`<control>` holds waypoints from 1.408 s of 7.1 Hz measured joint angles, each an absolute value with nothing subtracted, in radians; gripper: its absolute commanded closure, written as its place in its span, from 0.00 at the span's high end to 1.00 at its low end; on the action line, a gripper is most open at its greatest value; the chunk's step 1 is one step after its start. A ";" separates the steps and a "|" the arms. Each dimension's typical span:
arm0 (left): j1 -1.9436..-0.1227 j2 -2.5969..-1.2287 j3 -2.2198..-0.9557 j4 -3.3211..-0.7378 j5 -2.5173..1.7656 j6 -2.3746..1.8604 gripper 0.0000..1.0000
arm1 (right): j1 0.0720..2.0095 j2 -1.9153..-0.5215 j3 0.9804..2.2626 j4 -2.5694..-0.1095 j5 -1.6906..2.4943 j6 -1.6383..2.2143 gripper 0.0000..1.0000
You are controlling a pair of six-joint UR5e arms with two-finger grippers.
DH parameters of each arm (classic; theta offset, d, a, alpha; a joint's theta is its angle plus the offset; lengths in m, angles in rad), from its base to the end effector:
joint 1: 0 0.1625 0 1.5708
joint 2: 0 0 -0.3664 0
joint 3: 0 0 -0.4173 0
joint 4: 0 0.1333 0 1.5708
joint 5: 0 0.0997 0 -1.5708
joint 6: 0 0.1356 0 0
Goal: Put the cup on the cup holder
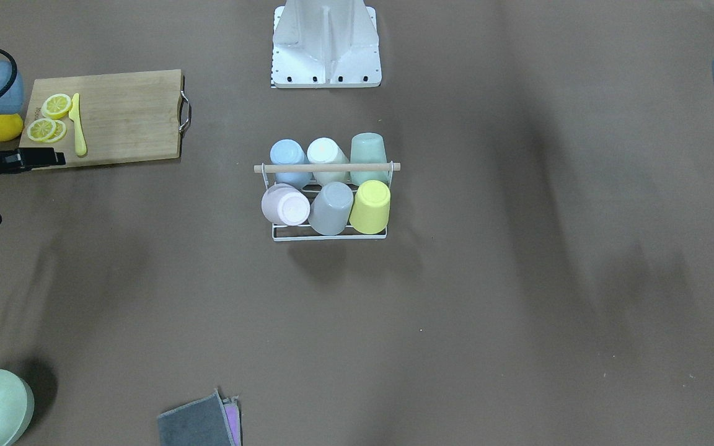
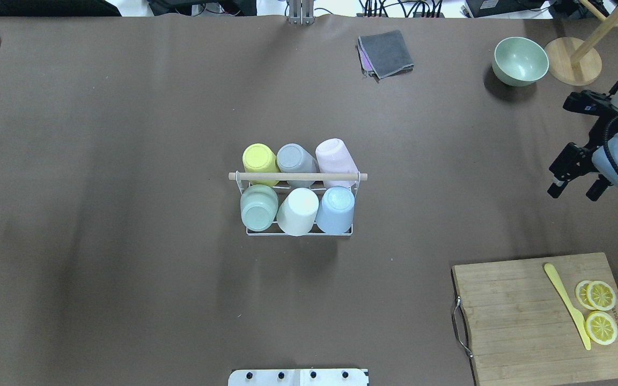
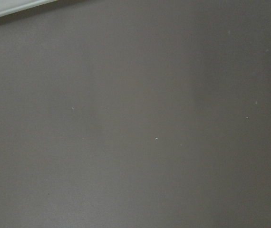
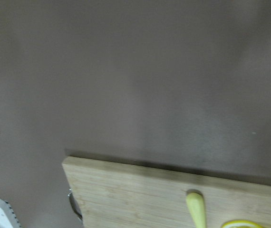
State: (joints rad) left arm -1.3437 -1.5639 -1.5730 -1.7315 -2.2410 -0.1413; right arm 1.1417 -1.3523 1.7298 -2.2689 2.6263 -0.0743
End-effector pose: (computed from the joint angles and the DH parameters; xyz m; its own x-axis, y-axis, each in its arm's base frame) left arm 0.0715 -0.5272 0.6203 0.7658 0.1322 -0.6294 -0.1157 0.9910 0.0674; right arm -0.2111 -0.4982 0.4612 0.5313 -0.0199 0.8469 0.4355 0.8639 -0.2530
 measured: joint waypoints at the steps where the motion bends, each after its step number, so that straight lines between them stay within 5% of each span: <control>1: -1.344 -1.564 -1.566 -1.736 -2.248 -0.144 0.97 | 1.184 -1.409 1.754 -2.203 2.609 -0.074 0.99; 5: -1.344 -1.564 -1.565 -1.744 -2.251 -0.196 0.97 | 1.374 -1.597 1.745 -1.906 2.547 -0.070 0.91; 10: -1.368 -1.508 -1.673 -1.743 -2.357 -0.282 0.97 | 1.482 -1.635 1.706 -1.616 2.350 0.079 0.98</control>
